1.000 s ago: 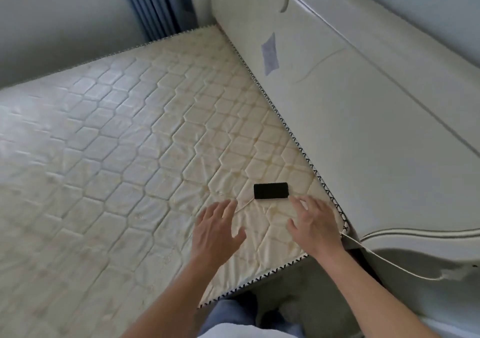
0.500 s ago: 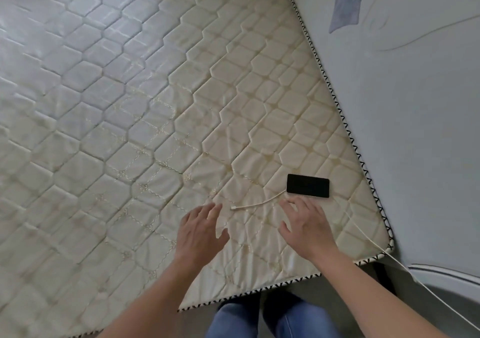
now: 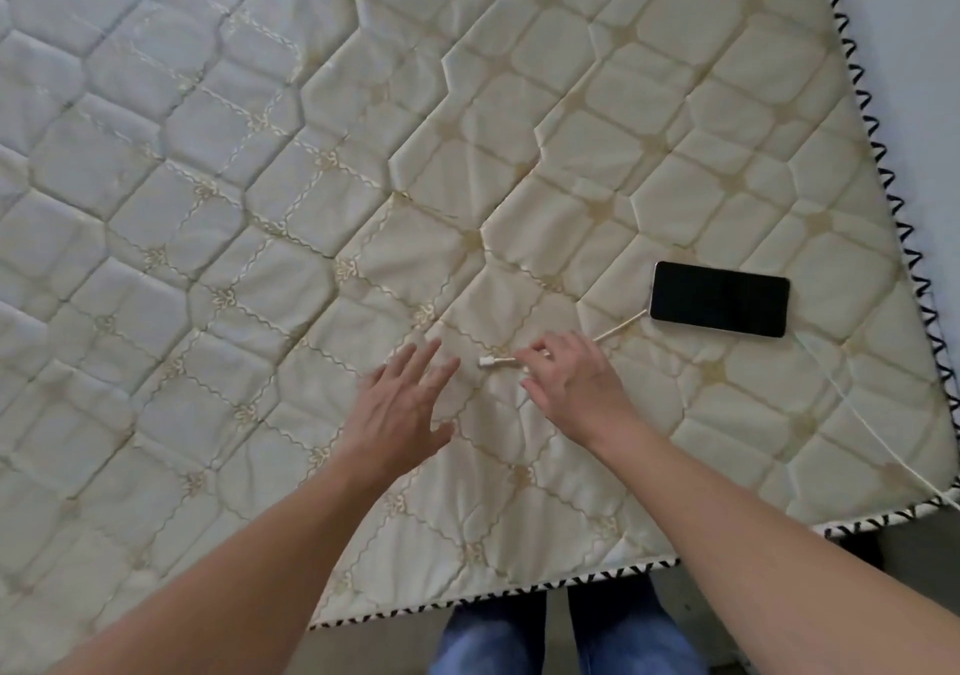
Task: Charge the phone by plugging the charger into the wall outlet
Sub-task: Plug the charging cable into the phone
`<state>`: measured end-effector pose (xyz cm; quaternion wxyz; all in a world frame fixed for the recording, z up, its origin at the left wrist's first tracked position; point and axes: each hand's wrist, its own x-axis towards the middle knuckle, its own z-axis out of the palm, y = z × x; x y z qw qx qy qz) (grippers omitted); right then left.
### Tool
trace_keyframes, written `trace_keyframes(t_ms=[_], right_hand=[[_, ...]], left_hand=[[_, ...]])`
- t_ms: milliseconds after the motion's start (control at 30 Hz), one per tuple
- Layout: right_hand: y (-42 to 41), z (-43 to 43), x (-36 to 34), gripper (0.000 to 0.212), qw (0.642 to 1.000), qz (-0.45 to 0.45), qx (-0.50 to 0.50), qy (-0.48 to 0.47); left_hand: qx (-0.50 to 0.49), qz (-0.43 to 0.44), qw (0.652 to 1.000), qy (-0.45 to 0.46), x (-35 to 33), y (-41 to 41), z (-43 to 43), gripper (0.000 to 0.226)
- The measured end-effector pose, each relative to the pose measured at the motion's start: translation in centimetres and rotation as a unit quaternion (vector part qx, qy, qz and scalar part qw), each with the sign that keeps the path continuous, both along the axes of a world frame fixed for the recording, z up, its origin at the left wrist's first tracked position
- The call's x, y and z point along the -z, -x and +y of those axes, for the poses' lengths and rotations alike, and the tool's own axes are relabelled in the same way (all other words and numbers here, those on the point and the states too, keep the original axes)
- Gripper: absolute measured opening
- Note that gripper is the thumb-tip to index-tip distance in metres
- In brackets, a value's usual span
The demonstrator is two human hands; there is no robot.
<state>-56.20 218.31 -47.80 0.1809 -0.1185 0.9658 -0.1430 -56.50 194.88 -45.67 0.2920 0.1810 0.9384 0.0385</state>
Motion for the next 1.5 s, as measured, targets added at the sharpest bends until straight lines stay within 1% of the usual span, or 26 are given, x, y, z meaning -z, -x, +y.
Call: trace_keyframes(t_ms=[67,167,267,333,433,600,667,700,800,867,1067,1300,1400,1500], right_hand=[[-0.2,-0.8,1.5,0.031,1.000,-0.001,-0.018,-0.007],[-0.3,-1.5,2.9,0.027,0.999,0.033,0.002,-0.001],[-0.8,-1.1,3.5,0.019,0.998,0.053,0.006,0.017],[-1.1,-0.2,3.3,0.019,0.999,0.045,-0.004,0.020],[-1.6,2.1,2.2,0.017,0.999,0.006,0.008,0.048],[-3.4,7.4,0.6,0.016,0.990,-0.049,0.087,0.100],[-4.2,9.7,0.4,0.023,0.984,-0.054,0.119,0.121],[-4.7,11.0,0.5,0.024,0.981,-0.051,0.135,0.129],[-6.1,14.6,0.5,0.011,0.969,-0.030,0.196,0.144],[-6.8,16.7,0.4,0.008,0.961,-0.021,0.233,0.151],[-8.4,19.9,0.1,0.011,0.946,0.000,0.264,0.187],[-8.6,21.4,0.5,0.014,0.920,0.041,0.320,0.222],[-8.5,21.9,0.7,0.011,0.913,0.047,0.334,0.231],[-8.5,22.3,0.9,0.009,0.910,0.057,0.343,0.228]], left_hand=[[0.004,0.004,1.000,-0.004,1.0,0.0,-0.1,0.087],[0.012,0.001,1.000,0.001,1.8,0.0,0.1,0.086],[0.013,0.018,1.000,0.000,1.7,0.4,0.1,0.073],[0.006,0.036,0.999,-0.005,1.3,1.3,0.6,0.064],[0.012,0.049,0.999,-0.020,0.5,3.0,2.5,0.060],[0.073,0.060,0.995,-0.040,0.2,6.1,8.7,0.064],[0.096,0.071,0.991,-0.052,0.3,7.0,11.8,0.064],[0.107,0.077,0.990,-0.059,0.4,7.4,13.4,0.064],[0.140,0.081,0.984,-0.073,0.8,8.1,17.9,0.067],[0.158,0.083,0.981,-0.079,1.1,8.3,20.9,0.071],[0.177,0.091,0.975,-0.102,1.9,8.2,28.0,0.080],[0.181,0.076,0.974,-0.115,2.7,8.1,30.9,0.080],[0.196,0.067,0.971,-0.118,3.2,8.2,31.2,0.080],[0.194,0.079,0.972,-0.105,3.3,7.8,31.2,0.082]])
